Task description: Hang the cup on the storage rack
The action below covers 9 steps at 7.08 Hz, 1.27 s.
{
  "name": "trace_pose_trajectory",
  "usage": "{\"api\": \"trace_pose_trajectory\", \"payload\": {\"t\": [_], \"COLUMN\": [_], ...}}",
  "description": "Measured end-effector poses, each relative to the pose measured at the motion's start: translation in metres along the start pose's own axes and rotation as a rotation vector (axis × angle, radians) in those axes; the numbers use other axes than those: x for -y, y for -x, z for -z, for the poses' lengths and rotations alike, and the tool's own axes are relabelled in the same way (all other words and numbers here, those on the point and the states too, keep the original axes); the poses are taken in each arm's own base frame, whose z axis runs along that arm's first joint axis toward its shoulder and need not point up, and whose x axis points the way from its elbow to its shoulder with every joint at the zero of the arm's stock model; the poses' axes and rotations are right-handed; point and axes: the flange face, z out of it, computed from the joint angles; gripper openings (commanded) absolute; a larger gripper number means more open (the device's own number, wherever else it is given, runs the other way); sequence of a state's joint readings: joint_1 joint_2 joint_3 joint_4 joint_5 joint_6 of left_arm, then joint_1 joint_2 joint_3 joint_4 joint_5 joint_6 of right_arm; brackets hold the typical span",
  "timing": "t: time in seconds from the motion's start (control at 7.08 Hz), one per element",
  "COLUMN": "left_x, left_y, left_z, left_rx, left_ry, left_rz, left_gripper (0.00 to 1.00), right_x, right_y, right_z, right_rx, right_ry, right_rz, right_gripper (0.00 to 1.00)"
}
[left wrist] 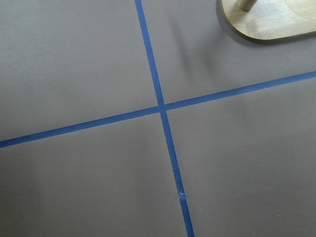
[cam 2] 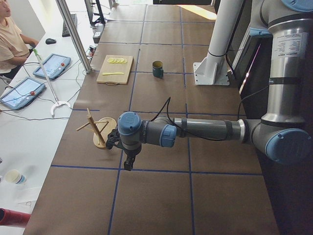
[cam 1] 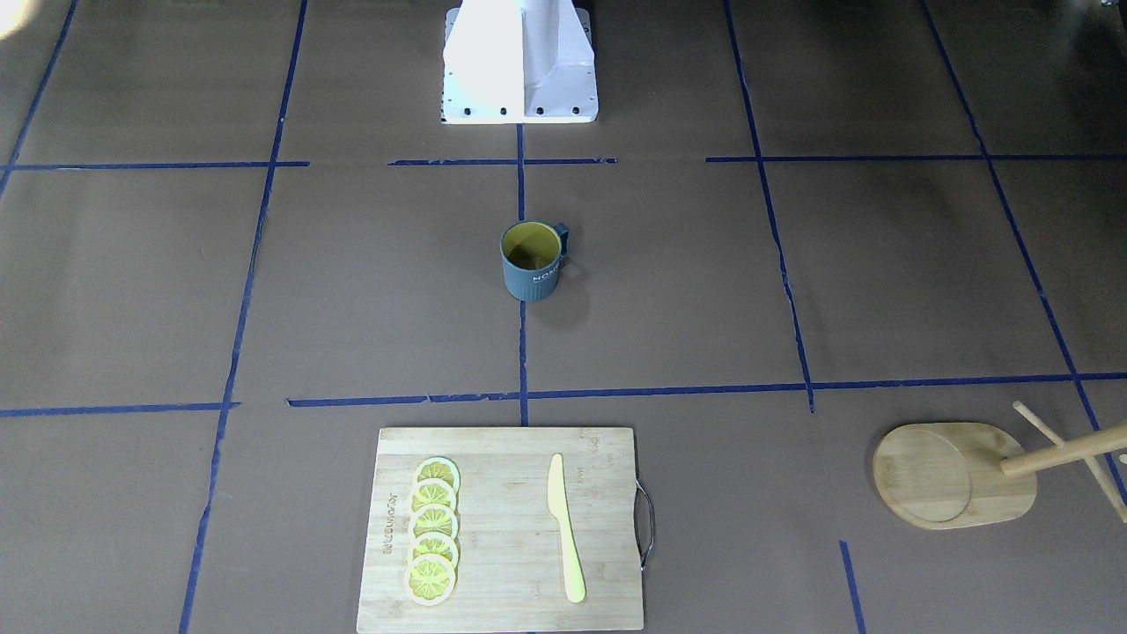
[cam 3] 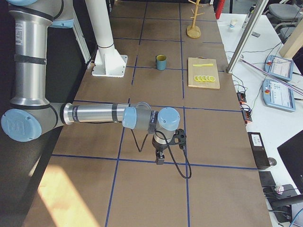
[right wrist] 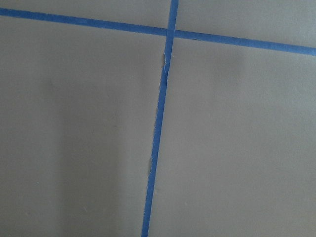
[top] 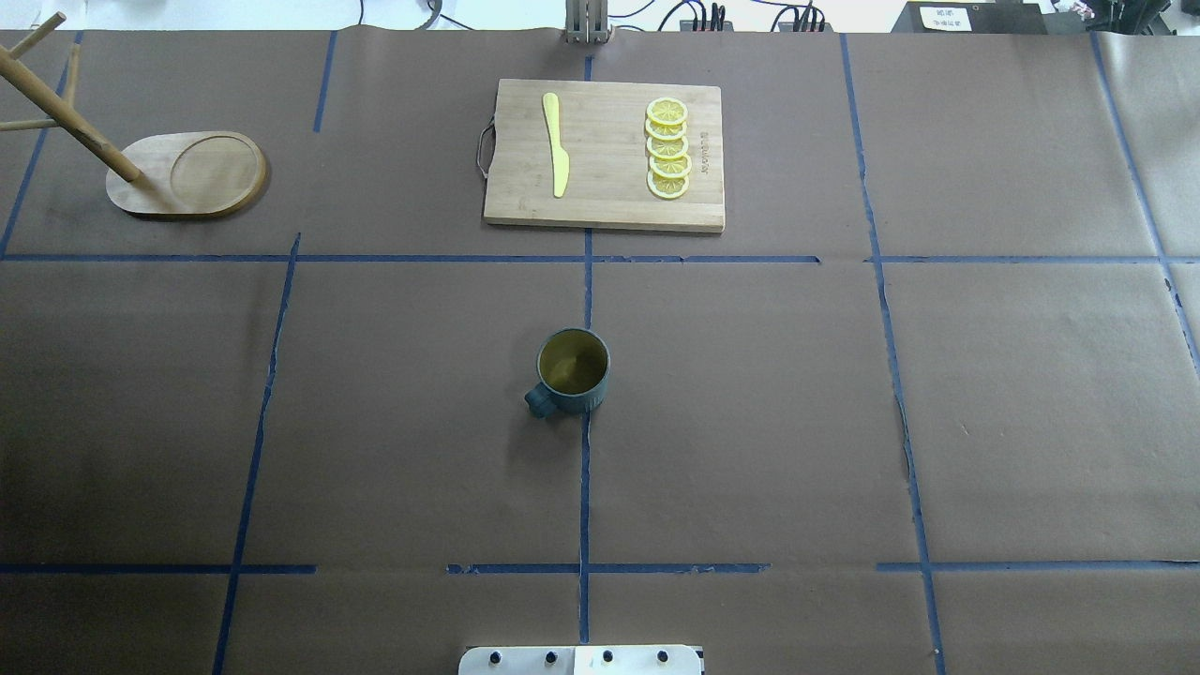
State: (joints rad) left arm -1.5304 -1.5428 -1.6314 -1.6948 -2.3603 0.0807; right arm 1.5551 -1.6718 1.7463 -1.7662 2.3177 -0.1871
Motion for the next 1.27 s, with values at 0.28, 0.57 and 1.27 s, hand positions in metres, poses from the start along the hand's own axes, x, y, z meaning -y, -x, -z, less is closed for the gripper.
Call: {"api": "trace_pose_trajectory", "payload": {"t": [0.28,0.57,1.27], "left_x": [0.014,0.033,0.041], "left_y": [-0.019,-0.082,-0.34], "left_z": [0.004,-0.023,-0.09], "left_rx": [-0.012,-0.074,-0.38], "left_ry": [-0.055,-0.097,-0.307], "left_rz": [-0.05,-0.194,-0.604], "left_gripper": [1.0,1.0,1.0], "right_x": [0.003,0.004,0.004], "right_y": [0.002,0.003,0.002], "right_z": [0.002,0.002,-0.001], "right_rx": [-0.001,-0.002,0.0], "right_ry": [-0.004,-0.015,-0.028], "right_rz": [-0.002,0.008,0.022], "right_gripper": [1.0,1.0,1.0]}}
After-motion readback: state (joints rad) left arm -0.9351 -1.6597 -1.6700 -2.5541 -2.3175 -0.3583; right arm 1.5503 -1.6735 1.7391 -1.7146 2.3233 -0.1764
